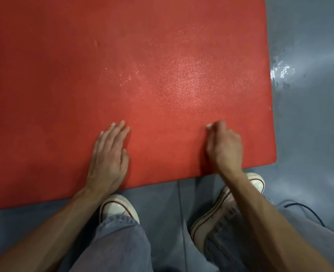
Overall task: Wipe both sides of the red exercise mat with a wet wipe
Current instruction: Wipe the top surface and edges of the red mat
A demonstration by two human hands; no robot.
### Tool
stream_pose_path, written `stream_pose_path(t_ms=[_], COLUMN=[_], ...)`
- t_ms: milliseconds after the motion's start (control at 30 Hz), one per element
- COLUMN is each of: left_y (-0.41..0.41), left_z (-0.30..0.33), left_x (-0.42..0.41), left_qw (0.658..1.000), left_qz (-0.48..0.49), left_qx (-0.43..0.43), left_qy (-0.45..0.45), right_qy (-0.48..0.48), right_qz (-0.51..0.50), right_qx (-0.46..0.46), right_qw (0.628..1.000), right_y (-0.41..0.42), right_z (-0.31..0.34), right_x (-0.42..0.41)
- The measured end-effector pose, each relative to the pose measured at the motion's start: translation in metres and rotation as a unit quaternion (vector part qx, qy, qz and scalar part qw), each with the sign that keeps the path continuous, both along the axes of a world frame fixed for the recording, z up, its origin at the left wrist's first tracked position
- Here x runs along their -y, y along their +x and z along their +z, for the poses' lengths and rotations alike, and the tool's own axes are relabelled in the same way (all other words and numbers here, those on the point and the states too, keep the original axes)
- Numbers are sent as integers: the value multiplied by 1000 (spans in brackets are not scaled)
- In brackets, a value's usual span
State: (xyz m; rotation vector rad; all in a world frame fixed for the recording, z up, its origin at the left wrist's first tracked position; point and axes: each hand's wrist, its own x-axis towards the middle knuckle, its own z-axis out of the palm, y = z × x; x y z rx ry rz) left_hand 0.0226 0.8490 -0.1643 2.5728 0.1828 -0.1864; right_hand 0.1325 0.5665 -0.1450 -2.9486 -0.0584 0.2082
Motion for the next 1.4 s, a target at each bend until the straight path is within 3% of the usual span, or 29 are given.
stream_pose_path(t_ms=[67,100,167,233,300,433,500,567,633,700,733,833,933,1000,1067,1100,1167,1233,1300,1367,1400], left_y=[1,0,-2,-4,-6,-8,-8,-8,-8,-8,-8,-9,-9,-9,-10,-10,-9,-9,-10,-10,-10], left_z=[-3,-3,-6,-11,-16,-20,-20,-20,-20,-20,-20,-21,-21,-22,-22,-22,-23,-23,-23,-24,-24], left_x=[3,6,7,5,2,4,4,4,4,3,3,3,4,3,4,3,3,3,4,4,4], left_qw=[1000,1000,999,998,996,993,993,992,992,992,991,991,991,991,990,991,991,991,991,991,990], left_qz=[4,8,13,-5,-31,-32,-34,-33,-36,-38,-39,-37,-37,-35,-35,-35,-37,-38,-35,-32,-32], left_qx=[5,7,17,32,46,58,56,54,56,59,58,57,59,59,63,64,67,70,72,75,77], left_qy=[10,15,28,47,74,100,102,107,109,108,110,114,117,118,117,116,112,111,111,110,110], right_qy=[12,16,41,46,40,-14,12,34,53,61,54,-22,-23,-9,18,29,31,-9,-67,-54,-42], right_qz=[-125,-123,-17,154,206,-36,-93,-49,85,212,230,85,-90,-42,109,184,222,128,-44,-172,-178], right_qx=[18,20,-9,-29,-40,-16,-6,-31,-39,-46,-38,-22,-9,-37,-63,-77,-77,-47,-56,-53,-41], right_qw=[992,992,999,987,977,999,996,998,994,974,971,996,996,998,992,979,971,991,995,982,982], right_y=[-1,-9,-39,-68,-64,-31,-34,-52,-73,-80,-73,-43,-34,-55,-87,-98,-89,-64,-38,-35,-40], right_z=[1,3,5,6,3,2,1,3,6,7,6,6,11,5,6,6,8,6,12,14,11], right_x=[9,-5,-48,-73,-54,15,3,-41,-82,-81,-63,18,44,0,-49,-59,-37,16,73,100,92])
